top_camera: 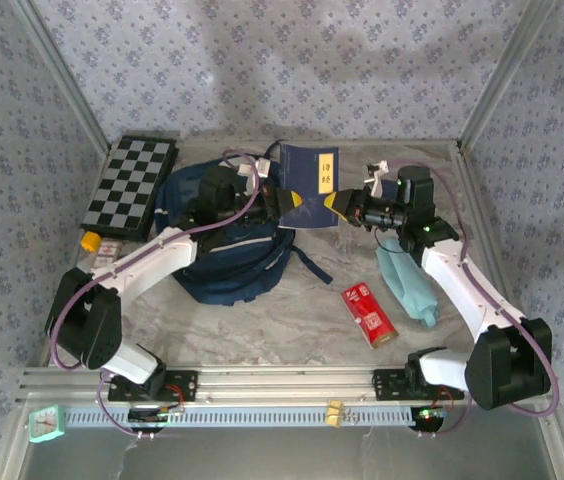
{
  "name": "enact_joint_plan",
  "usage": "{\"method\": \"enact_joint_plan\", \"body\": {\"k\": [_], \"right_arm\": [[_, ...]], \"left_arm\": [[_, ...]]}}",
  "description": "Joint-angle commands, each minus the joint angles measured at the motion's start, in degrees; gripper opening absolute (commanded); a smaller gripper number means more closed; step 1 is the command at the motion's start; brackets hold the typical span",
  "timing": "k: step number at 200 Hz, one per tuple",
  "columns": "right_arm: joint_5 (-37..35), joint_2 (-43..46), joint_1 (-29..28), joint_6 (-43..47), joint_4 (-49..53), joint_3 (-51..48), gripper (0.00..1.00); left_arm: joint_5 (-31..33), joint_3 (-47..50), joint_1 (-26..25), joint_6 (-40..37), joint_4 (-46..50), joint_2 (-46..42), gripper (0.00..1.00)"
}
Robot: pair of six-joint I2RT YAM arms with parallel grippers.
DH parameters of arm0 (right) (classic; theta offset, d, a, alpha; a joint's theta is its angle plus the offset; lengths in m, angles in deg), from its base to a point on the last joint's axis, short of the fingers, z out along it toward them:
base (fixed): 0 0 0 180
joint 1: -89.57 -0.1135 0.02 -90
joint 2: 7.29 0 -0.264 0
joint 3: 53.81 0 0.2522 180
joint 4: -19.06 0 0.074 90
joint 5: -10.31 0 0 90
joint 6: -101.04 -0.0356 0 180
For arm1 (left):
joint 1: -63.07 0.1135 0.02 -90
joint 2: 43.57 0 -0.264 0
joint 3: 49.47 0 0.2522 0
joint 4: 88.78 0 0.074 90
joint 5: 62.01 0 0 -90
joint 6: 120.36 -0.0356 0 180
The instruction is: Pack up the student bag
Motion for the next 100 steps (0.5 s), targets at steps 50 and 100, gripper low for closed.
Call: {"method": "enact_joint_plan", "body": {"k": [50,100], "right_arm": [[-3.0,1.6,1.0,10.5,13.4,5.7,0.0],[-8.1,2.8,1.9,16.6,23.5,4.4,0.0]], "left_arm": [[1.5,-0.1,0.2,-10.5,11.5,-3.9,0.33],[20.0,-1.3,0.1,-29.9,40.2,-9.4,0.6]]}}
